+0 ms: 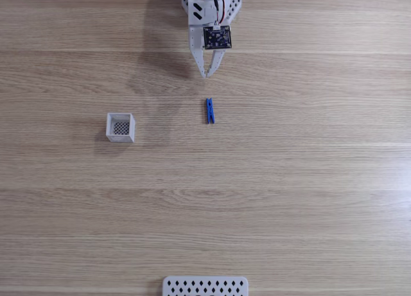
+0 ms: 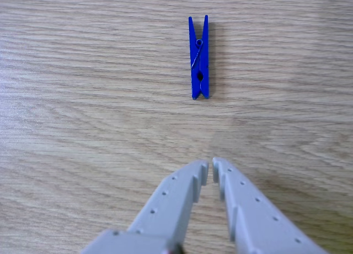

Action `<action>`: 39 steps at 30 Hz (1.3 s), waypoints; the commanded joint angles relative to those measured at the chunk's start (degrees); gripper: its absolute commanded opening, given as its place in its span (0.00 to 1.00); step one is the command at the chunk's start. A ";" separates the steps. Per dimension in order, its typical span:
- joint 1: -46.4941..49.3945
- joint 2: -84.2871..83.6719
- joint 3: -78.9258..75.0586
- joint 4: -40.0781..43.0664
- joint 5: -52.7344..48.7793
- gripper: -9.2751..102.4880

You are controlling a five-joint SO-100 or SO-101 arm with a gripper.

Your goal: Grasp a peg and put it in the crate.

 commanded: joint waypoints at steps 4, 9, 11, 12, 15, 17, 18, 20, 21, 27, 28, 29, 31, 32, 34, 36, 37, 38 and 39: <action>-0.35 1.76 1.32 -0.09 0.44 0.08; -0.35 1.76 1.32 -0.09 0.44 0.08; -0.35 1.76 1.32 -0.09 0.44 0.08; -0.35 1.76 1.32 -0.09 0.44 0.08; -0.35 1.76 1.32 -0.09 0.44 0.08; -0.35 1.76 1.32 -0.09 0.53 0.08; -0.44 1.76 1.32 -0.09 0.53 0.08; -0.44 1.58 1.32 -0.18 0.35 0.08; -0.44 1.32 1.05 -0.18 0.00 0.08; -0.26 -12.30 -9.93 -0.18 -0.26 0.08; -0.35 -16.52 -13.18 0.00 -0.35 0.08; -0.35 -20.83 -16.52 0.44 -0.35 0.08; -0.35 -30.59 -23.20 0.00 -0.35 0.08; -0.35 -35.60 -26.46 -0.26 -0.44 0.08; -0.18 -44.91 -33.22 -0.26 -0.35 0.08; -0.44 -53.35 -39.90 -0.26 0.18 0.08; -0.44 -57.30 -43.15 -0.26 0.26 0.08; -0.53 -61.08 -45.97 -0.26 0.26 0.08; -0.62 -64.86 -48.96 -0.26 0.26 0.08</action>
